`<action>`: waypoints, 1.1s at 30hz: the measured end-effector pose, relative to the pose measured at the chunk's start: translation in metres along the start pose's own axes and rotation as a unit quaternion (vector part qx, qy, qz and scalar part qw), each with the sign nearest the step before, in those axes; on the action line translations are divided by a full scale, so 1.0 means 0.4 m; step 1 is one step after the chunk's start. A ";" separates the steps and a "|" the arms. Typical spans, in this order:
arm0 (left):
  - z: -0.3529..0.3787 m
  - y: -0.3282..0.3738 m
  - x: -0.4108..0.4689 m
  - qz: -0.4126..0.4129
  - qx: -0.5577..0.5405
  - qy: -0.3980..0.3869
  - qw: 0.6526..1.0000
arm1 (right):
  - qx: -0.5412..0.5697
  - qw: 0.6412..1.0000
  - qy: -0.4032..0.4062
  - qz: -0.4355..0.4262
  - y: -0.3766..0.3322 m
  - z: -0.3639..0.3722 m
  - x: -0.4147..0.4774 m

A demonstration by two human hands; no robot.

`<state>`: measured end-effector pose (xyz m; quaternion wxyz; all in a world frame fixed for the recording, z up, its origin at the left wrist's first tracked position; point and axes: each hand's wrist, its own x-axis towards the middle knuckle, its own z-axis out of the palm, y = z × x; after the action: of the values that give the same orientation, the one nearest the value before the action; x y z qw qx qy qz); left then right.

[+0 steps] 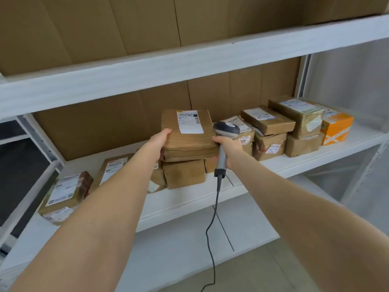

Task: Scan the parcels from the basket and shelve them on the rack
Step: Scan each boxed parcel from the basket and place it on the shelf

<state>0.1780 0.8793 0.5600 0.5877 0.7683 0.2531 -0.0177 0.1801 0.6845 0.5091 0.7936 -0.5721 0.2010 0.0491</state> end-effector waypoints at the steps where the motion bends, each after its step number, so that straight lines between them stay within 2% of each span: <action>1: -0.003 -0.007 0.016 -0.008 0.014 -0.006 1.000 | -0.005 1.000 0.010 0.002 0.010 0.007 0.011; 7: -0.015 -0.023 0.070 -0.078 0.026 -0.059 0.995 | -0.032 0.998 0.057 -0.014 0.008 0.029 0.040; 12: -0.007 -0.014 0.084 -0.088 0.025 -0.099 0.991 | -0.014 0.997 0.071 -0.030 0.010 0.027 0.042; 21: -0.002 0.002 0.087 -0.078 0.059 -0.097 0.990 | -0.012 0.996 0.082 -0.041 0.024 0.028 0.031; 23: 0.000 0.010 0.089 -0.035 0.073 -0.070 0.994 | -0.008 0.995 0.091 -0.048 0.022 0.021 0.025; 25: 0.008 0.024 0.092 0.046 0.105 -0.016 0.993 | -0.008 0.993 0.102 -0.051 0.017 0.009 0.016; 29: 0.039 0.067 0.073 0.197 0.258 0.092 0.941 | -0.005 0.991 0.123 -0.056 -0.002 -0.025 -0.015; 33: 0.128 0.099 0.016 0.307 0.294 0.083 0.902 | 0.007 0.989 0.140 -0.045 -0.020 -0.073 -0.066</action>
<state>0.2138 0.8280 0.5775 0.2886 0.9444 0.0359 0.1532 0.1508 0.6586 0.5185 0.7630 -0.5762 0.2849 -0.0686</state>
